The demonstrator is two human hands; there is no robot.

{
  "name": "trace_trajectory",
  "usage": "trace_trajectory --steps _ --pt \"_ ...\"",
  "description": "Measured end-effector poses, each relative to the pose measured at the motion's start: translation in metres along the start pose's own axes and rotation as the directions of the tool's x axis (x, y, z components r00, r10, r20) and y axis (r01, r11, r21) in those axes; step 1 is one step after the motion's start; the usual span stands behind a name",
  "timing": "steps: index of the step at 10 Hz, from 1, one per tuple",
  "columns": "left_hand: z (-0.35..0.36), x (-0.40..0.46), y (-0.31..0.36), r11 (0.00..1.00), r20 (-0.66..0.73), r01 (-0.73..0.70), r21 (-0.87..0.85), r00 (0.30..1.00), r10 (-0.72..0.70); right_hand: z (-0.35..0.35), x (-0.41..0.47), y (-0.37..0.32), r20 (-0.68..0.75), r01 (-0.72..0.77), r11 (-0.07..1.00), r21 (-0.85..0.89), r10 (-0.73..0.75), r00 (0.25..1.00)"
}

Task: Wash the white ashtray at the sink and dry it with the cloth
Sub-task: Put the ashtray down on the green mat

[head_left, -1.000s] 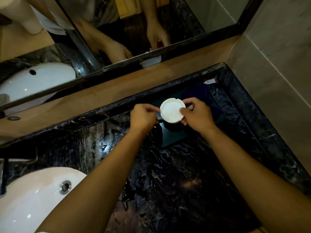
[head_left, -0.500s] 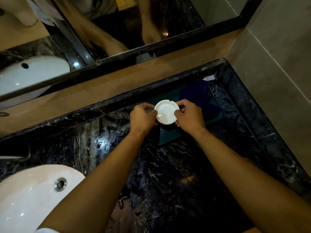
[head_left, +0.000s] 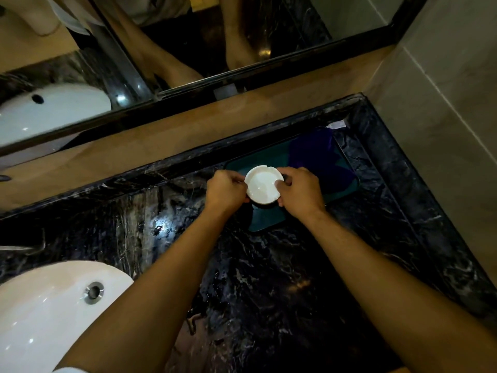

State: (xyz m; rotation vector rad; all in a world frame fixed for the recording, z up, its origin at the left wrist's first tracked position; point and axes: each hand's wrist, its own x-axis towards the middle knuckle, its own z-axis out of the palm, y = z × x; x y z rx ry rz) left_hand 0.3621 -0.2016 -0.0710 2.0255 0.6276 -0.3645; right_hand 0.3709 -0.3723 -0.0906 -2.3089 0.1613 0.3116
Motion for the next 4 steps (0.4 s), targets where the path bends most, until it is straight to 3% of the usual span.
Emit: trace_trajectory --steps 2,3,4 --pt "-0.005 0.002 0.000 1.000 0.048 0.014 -0.019 0.999 -0.013 0.001 0.001 0.001 0.031 -0.017 1.000 0.020 0.016 0.999" --pt "-0.011 -0.013 -0.001 0.979 0.058 0.098 -0.176 0.994 -0.089 -0.009 -0.011 -0.008 0.046 -0.025 0.996 -0.084 0.029 0.999" --pt "-0.024 -0.029 -0.008 0.987 -0.050 0.032 -0.161 0.998 -0.041 -0.017 -0.024 -0.019 -0.003 -0.043 0.988 -0.149 0.043 0.999"
